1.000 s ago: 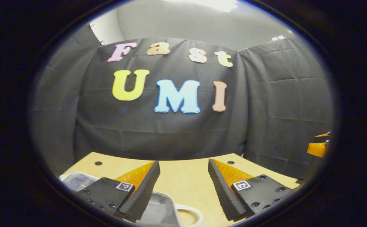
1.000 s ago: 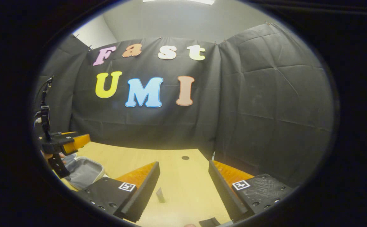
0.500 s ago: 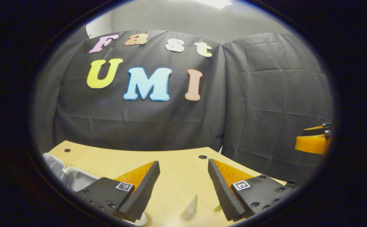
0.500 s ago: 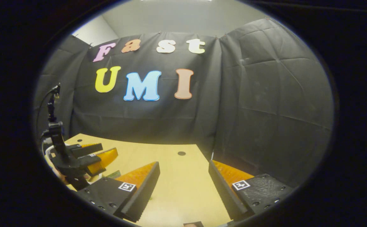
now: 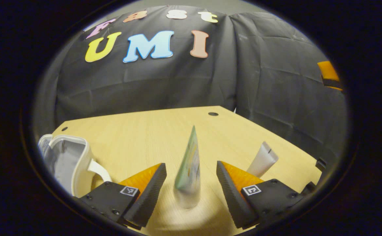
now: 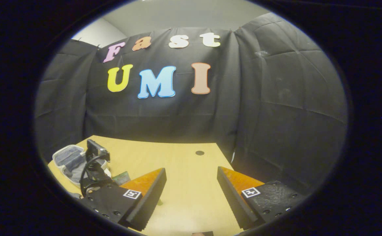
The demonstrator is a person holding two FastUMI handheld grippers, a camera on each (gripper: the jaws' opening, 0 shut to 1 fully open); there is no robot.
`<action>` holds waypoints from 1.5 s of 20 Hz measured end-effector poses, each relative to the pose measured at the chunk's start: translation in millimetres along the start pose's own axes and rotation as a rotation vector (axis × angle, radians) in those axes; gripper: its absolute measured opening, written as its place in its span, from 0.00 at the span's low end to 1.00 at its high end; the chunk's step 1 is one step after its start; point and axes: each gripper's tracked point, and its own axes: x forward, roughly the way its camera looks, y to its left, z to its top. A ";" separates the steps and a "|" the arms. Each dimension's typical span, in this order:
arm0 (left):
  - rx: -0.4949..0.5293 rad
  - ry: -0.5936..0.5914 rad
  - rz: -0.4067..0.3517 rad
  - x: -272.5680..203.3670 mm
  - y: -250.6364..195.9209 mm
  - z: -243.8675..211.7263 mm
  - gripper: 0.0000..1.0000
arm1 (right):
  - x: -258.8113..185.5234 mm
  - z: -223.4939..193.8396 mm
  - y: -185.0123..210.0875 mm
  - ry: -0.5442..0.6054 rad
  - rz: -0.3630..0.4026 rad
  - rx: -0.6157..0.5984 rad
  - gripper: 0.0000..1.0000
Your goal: First open the suitcase, pack the skin care products into it, and then close the suitcase.
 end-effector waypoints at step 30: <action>-0.322 0.376 0.181 -189.2 281.6 7.4 0.44 | 60.7 -187.9 112.1 0.531 -0.011 0.239 0.22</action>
